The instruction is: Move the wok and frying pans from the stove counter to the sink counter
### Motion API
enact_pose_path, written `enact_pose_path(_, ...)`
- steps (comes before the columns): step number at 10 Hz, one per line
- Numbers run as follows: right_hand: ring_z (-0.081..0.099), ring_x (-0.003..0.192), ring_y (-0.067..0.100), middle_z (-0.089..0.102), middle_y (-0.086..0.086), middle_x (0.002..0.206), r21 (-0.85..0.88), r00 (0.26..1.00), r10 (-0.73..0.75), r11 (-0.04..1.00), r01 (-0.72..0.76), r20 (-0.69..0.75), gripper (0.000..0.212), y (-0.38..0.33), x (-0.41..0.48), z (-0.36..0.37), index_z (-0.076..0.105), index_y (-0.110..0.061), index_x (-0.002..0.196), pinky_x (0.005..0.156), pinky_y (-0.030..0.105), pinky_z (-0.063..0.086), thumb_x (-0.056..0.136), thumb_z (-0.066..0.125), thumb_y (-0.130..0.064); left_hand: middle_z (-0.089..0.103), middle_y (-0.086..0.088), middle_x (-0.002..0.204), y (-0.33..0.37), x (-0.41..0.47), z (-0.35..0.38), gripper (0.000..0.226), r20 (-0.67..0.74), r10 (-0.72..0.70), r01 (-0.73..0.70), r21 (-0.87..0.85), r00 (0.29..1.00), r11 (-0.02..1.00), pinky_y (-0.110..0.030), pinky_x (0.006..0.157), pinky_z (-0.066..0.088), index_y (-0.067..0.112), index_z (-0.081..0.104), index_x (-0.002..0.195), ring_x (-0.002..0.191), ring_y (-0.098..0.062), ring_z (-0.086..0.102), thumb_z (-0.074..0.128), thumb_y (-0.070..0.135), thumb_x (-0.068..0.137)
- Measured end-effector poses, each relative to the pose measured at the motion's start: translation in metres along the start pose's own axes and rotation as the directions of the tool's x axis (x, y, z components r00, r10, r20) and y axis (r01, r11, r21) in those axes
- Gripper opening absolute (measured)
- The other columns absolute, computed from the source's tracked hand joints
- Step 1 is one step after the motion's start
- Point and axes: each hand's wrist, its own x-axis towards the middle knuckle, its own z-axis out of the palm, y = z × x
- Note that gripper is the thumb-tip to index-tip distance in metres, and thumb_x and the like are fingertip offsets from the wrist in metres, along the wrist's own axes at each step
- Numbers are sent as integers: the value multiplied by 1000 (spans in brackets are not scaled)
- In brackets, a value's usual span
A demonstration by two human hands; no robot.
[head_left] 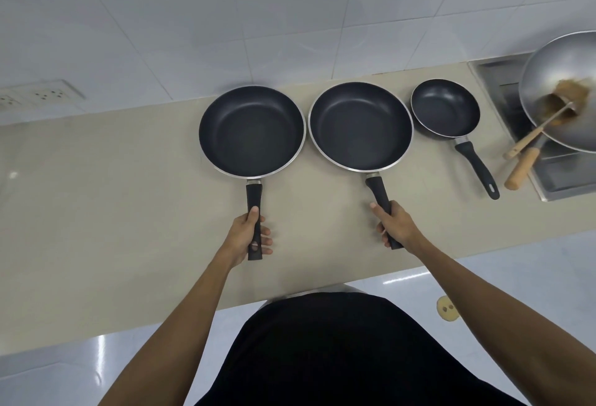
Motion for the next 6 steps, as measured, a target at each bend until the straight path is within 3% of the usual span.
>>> enact_pose_path(2, 60, 56, 26, 69, 20, 94, -109, 1000, 4, 994, -7, -27, 48, -5, -5, 2, 45, -7, 118, 50, 34, 55, 101, 60, -50, 71, -19, 84, 1, -6, 1, 43, -11, 11, -11, 36, 1000, 999, -41, 51, 62, 7, 52, 102, 57, -27, 71, 42, 48, 105)
enact_pose_path(3, 66, 72, 33, 65, 20, 105, -214, 998, -23, 977, 12, -51, 52, -9, -10, 2, 41, -9, 124, 59, 38, 57, 101, 58, -52, 70, -24, 97, -3, -12, -1, 46, -22, 46, -41, 171, 999, 984, -45, 64, 63, 5, 51, 108, 73, -35, 72, 41, 50, 105)
enact_pose_path(4, 64, 98, 39, 62, 24, 126, -286, 992, -86, 957, 56, -96, 63, -15, -15, 1, 37, -4, 142, 84, 43, 54, 102, 59, -47, 66, -19, 92, -9, -22, -11, 53, -44, 118, -93, 380, 992, 920, -41, 77, 56, -1, 51, 119, 81, -32, 66, 45, 50, 103)
enact_pose_path(5, 57, 123, 44, 54, 26, 142, -322, 978, -140, 943, 85, -152, 71, -20, -17, -1, 35, -1, 150, 99, 45, 47, 101, 61, -45, 67, -17, 108, -10, -29, -24, 60, -42, 135, -106, 401, 990, 910, -37, 76, 54, 3, 45, 136, 89, -25, 65, 52, 51, 100)
enact_pose_path(6, 49, 134, 45, 46, 29, 149, -353, 964, -200, 927, 128, -176, 73, -29, -25, -11, 36, 0, 151, 106, 47, 42, 100, 61, -46, 59, -16, 133, 2, -39, -35, 70, -65, 188, -126, 530, 980, 839, -40, 100, 49, 5, 38, 146, 119, -31, 60, 53, 54, 98)
